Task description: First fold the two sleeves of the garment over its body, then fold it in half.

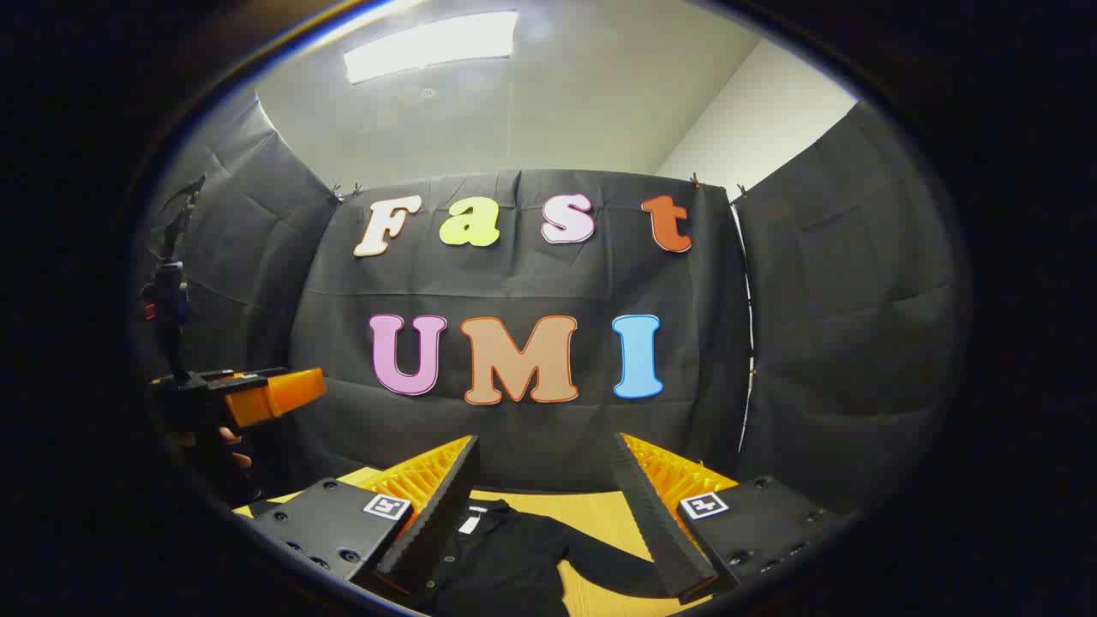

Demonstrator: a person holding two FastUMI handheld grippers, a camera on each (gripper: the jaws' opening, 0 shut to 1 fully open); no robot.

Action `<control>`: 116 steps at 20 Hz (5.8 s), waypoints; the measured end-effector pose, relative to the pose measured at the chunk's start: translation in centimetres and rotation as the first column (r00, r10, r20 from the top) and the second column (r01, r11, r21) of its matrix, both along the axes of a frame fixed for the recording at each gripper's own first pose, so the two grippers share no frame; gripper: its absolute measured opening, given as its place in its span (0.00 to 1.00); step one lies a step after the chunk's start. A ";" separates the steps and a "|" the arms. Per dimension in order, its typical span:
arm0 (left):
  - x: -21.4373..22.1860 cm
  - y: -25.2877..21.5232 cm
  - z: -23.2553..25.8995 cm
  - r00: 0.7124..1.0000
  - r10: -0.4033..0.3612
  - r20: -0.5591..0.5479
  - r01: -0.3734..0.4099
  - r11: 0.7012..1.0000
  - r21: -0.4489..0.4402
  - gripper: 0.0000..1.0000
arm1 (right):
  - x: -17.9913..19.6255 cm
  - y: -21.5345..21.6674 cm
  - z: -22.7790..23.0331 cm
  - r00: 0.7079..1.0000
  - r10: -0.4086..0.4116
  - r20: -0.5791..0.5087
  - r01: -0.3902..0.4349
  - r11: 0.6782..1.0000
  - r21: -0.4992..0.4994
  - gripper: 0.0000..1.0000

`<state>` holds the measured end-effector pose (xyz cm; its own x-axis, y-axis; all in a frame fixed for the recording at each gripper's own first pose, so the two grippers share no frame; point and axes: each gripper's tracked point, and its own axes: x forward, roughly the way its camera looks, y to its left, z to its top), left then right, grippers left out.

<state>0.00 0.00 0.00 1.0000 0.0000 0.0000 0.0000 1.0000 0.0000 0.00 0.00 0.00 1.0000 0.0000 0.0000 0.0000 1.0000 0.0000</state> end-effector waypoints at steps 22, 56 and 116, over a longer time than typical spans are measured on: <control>0.9 4.4 -2.3 0.994 0.090 -0.069 -0.086 0.995 0.059 0.92 | 5.6 -1.5 0.4 0.999 0.033 0.021 -0.032 0.999 -0.003 1.00; -2.1 8.1 -3.0 0.982 0.179 -0.062 -0.171 0.978 0.115 0.93 | 8.9 -4.1 -2.1 0.999 -0.007 -0.037 0.007 1.000 -0.007 1.00; -6.5 22.0 -8.6 0.898 0.400 -0.182 -0.385 0.916 0.113 0.92 | 19.0 16.4 -21.6 0.723 0.404 -0.560 -0.384 0.909 0.160 0.04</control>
<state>-6.55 21.98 -8.62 0.8980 0.4003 -0.1824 -0.3853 0.9158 0.1130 18.96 16.43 -21.59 0.7234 0.4038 -0.5599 -0.3841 0.9094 0.1596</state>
